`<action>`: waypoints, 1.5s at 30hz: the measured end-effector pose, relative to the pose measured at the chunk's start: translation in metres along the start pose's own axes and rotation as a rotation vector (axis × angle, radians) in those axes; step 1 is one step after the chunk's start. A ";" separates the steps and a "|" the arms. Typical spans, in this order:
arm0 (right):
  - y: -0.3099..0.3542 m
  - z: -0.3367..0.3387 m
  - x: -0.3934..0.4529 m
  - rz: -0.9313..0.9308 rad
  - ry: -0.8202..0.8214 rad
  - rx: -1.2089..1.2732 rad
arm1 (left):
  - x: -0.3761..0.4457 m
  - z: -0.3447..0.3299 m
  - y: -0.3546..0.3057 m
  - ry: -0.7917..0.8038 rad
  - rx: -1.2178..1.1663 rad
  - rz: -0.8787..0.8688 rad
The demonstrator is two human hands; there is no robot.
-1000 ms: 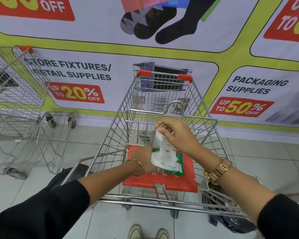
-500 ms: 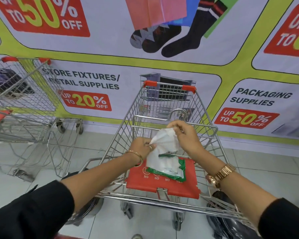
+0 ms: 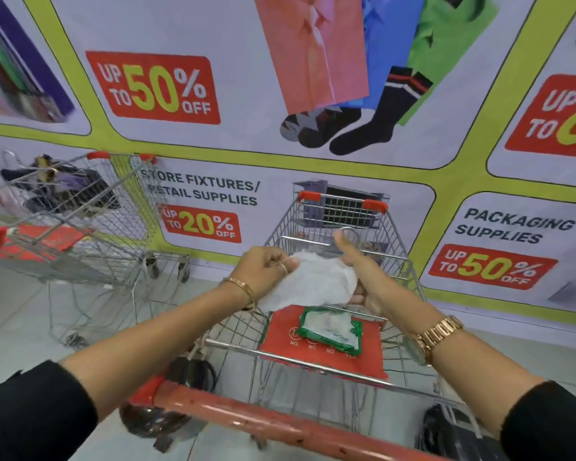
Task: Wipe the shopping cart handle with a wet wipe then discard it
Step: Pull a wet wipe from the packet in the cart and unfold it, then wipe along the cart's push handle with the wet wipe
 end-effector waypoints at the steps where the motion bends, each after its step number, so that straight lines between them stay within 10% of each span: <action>1: 0.004 -0.004 -0.010 0.013 0.046 -0.050 | -0.007 0.003 -0.007 0.013 0.023 -0.025; 17: 0.024 -0.028 -0.197 0.318 -0.284 -0.268 | -0.152 0.029 -0.005 0.231 0.087 -0.250; 30: -0.014 -0.016 -0.247 0.191 -0.324 -0.333 | -0.174 0.024 0.024 0.080 0.100 -0.167; 45: -0.033 0.012 -0.249 0.189 -0.736 -0.575 | -0.166 -0.002 0.027 -0.043 0.503 -0.283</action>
Point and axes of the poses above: each hand's wrist, its own x-axis towards the middle knuckle, its own z-axis out of the back of the hand, y = z × x, the point moved 10 cm from there along x, towards the middle knuckle, and after that the axes turned 7 degrees about z, right-handed, at the moved point
